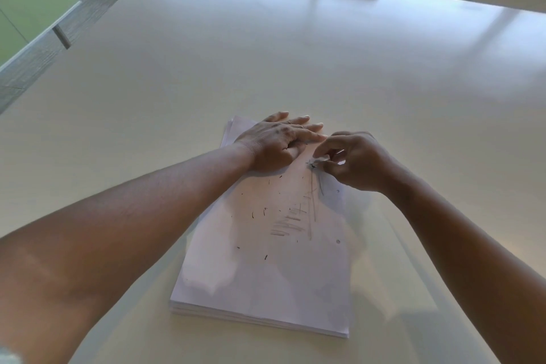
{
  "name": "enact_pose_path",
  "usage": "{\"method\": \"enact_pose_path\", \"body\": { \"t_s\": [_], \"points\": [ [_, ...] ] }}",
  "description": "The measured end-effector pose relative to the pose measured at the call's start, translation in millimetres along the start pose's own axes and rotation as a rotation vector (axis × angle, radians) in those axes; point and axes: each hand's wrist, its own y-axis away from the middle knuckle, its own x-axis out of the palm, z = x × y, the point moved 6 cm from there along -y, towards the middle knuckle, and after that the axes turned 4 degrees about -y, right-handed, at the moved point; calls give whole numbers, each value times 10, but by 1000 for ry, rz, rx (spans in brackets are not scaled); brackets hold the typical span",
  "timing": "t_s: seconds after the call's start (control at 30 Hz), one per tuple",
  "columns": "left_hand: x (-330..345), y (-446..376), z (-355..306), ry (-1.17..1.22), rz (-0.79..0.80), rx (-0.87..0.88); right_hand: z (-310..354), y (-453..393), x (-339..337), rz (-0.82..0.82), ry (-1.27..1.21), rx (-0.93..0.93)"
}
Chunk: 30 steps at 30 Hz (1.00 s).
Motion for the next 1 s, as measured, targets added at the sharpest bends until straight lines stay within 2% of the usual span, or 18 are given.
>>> {"method": "enact_pose_path", "body": {
  "t_s": [0.07, 0.27, 0.57, 0.8, 1.0],
  "points": [
    [-6, 8, -14, -7, -5, 0, 38, 8, -3, -15, 23, -16],
    [-18, 16, -26, -14, -3, -12, 50, 28, 21, 76, 19, -14],
    [7, 13, -2, -38, 25, -16, 121, 109, 42, -28, -7, -153],
    [1, 3, -10, -44, 30, -18, 218, 205, 137, 153, -11, -243],
    [-4, 12, -24, -35, 30, -27, 198, 30, 34, -99, 80, -289]
  ]
}}
